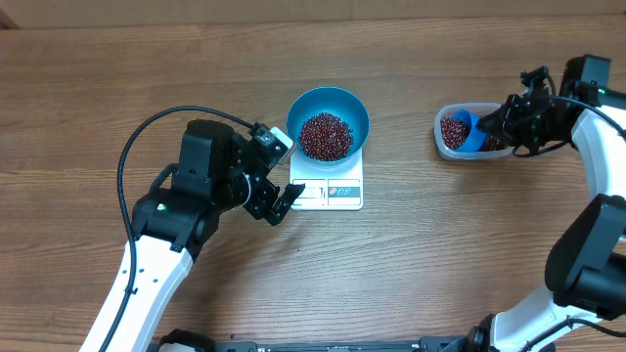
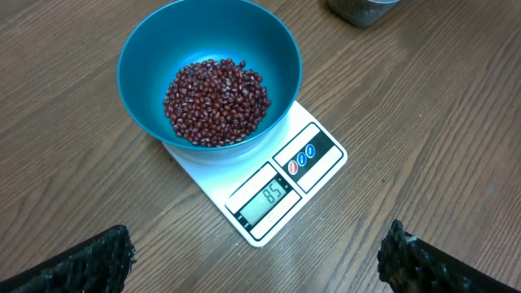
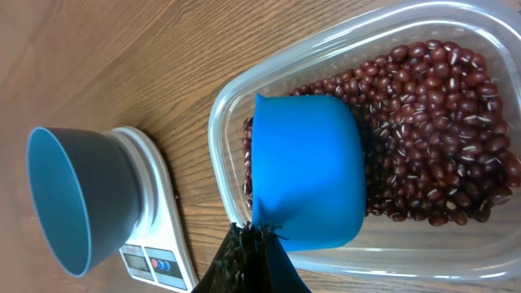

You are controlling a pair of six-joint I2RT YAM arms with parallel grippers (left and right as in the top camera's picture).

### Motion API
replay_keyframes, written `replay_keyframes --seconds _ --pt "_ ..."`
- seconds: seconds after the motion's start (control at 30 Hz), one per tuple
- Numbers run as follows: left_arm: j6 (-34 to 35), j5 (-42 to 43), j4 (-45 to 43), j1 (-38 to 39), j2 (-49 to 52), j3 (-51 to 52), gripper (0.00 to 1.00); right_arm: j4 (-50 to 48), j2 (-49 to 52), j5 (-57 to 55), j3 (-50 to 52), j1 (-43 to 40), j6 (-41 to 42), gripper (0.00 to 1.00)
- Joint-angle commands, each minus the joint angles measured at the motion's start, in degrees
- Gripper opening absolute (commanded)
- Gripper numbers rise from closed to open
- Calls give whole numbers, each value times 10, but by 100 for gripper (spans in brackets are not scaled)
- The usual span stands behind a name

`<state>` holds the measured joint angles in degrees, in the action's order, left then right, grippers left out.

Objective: Scoop item into bowl and weigh 150g on scale
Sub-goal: 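Drag the scoop through the beans toward the right, then tilt the blue scoop up and lift it filled from the container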

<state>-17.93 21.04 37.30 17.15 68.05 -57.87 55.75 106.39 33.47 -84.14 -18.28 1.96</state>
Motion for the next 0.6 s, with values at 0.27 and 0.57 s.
replay_keyframes --seconds 0.27,0.57 --pt "8 9 0 -3 1 -15 100 12 2 68 9 -34 11 4" --pt "8 9 0 -3 1 -15 100 11 2 105 9 -74 10 4"
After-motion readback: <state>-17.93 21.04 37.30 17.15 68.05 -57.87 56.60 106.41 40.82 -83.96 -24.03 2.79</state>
